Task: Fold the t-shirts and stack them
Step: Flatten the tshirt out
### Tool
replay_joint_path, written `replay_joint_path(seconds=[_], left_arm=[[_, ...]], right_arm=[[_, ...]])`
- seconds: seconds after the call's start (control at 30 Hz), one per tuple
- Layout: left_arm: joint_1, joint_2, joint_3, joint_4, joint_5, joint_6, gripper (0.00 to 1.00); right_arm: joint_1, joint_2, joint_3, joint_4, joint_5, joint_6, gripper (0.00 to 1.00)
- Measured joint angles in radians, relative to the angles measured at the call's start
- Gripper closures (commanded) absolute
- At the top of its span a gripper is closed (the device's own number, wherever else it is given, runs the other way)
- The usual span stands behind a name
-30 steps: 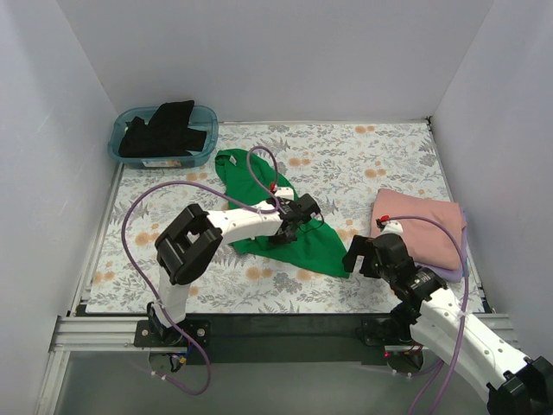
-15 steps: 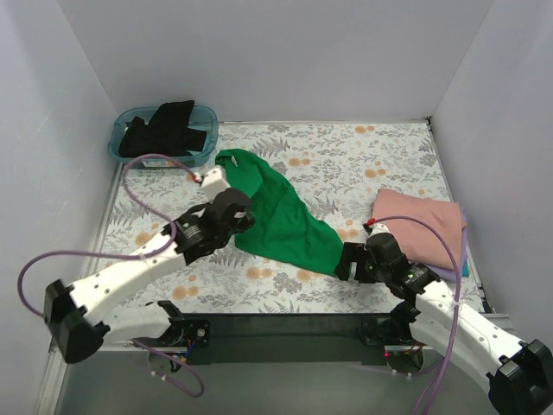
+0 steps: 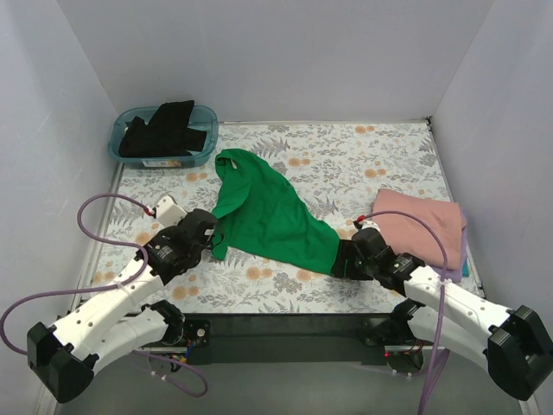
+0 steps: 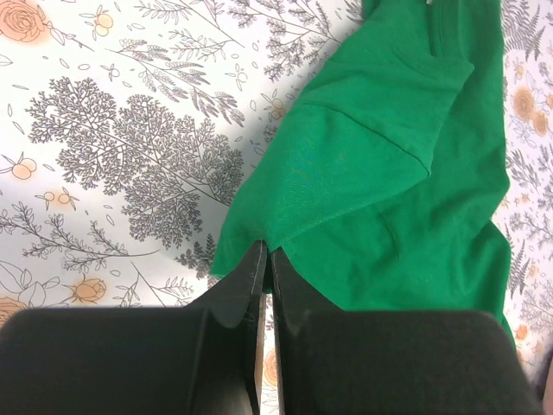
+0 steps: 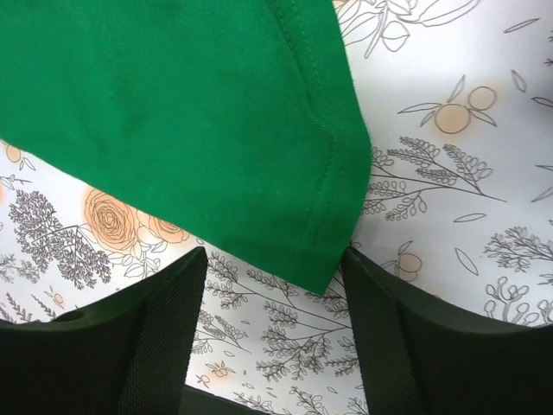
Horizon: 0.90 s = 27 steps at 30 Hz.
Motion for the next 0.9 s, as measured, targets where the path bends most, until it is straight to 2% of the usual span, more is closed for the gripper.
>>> replay_joint_path(seconds=[0.07, 0.13, 0.17, 0.2, 0.23, 0.4, 0.53, 0.73, 0.9], left_arm=[[0.006, 0.011, -0.001, 0.000, -0.008, -0.012, 1.00], [0.011, 0.027, -0.005, 0.000, -0.010, -0.019, 1.00], [0.013, 0.035, -0.009, 0.001, -0.010, -0.022, 1.00], [0.015, 0.041, -0.013, 0.001, -0.010, -0.023, 1.00], [0.018, 0.043, -0.015, 0.001, -0.009, -0.024, 1.00], [0.026, 0.022, -0.012, 0.032, 0.013, 0.005, 1.00], [0.027, -0.014, 0.046, 0.094, 0.061, 0.064, 1.00], [0.027, -0.047, 0.323, 0.166, 0.081, 0.169, 1.00], [0.027, -0.077, 0.613, 0.226, 0.074, 0.271, 1.00]], right_arm=[[0.019, 0.038, 0.013, 0.010, 0.014, 0.015, 0.40], [0.040, 0.074, 0.026, 0.016, 0.026, 0.031, 0.49], [0.050, 0.091, 0.032, 0.021, 0.035, 0.040, 0.57], [0.056, 0.103, 0.035, 0.025, 0.043, 0.045, 0.83], [0.063, 0.117, 0.037, 0.030, 0.050, 0.049, 0.96], [0.077, 0.147, 0.073, -0.024, 0.128, 0.067, 0.99], [0.078, 0.083, 0.207, -0.143, 0.236, 0.004, 0.99], [0.079, -0.058, 0.609, -0.233, 0.406, -0.165, 0.99], [0.079, -0.095, 0.933, -0.254, 0.457, -0.303, 0.99]])
